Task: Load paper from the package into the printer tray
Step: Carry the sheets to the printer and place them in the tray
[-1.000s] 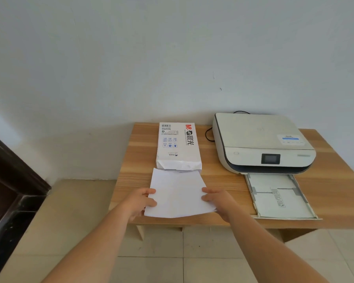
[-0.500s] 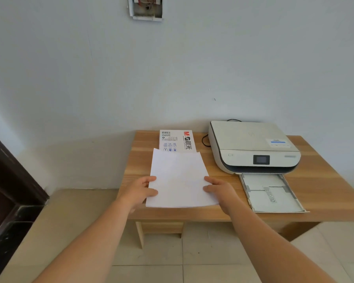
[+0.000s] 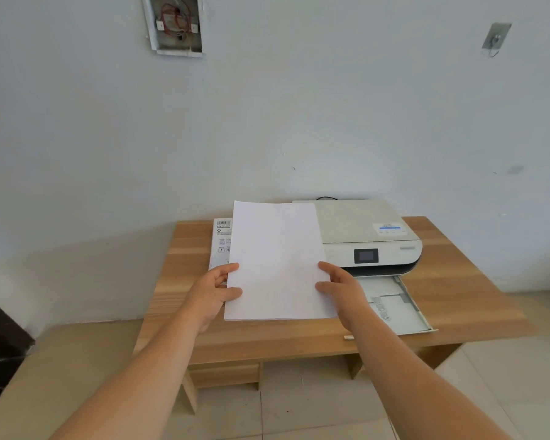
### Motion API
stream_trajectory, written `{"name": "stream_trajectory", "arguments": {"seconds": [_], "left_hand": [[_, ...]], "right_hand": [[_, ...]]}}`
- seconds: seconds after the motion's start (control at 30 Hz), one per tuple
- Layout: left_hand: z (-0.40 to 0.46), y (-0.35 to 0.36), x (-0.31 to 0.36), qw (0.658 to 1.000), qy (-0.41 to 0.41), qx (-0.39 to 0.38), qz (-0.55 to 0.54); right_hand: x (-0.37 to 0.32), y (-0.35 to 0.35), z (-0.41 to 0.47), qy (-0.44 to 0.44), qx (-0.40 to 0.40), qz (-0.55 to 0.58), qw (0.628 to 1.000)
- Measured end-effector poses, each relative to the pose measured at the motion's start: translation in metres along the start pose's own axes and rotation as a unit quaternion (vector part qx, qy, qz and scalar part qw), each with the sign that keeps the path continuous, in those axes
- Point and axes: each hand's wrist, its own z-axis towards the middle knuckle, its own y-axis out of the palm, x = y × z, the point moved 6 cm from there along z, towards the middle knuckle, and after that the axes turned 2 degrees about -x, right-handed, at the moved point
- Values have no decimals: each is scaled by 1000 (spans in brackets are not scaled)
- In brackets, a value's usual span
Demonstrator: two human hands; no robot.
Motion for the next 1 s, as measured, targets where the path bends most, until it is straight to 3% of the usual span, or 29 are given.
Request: {"name": "stream_trajectory", "arguments": {"seconds": [0.7, 1.0], "left_hand": [[35, 202, -2, 999, -4, 35, -8], [54, 243, -10, 999, -15, 29, -3]], "right_hand": [[-18, -197, 48, 15, 0, 23, 1000], [-7, -237, 66, 37, 13, 41, 998]]}}
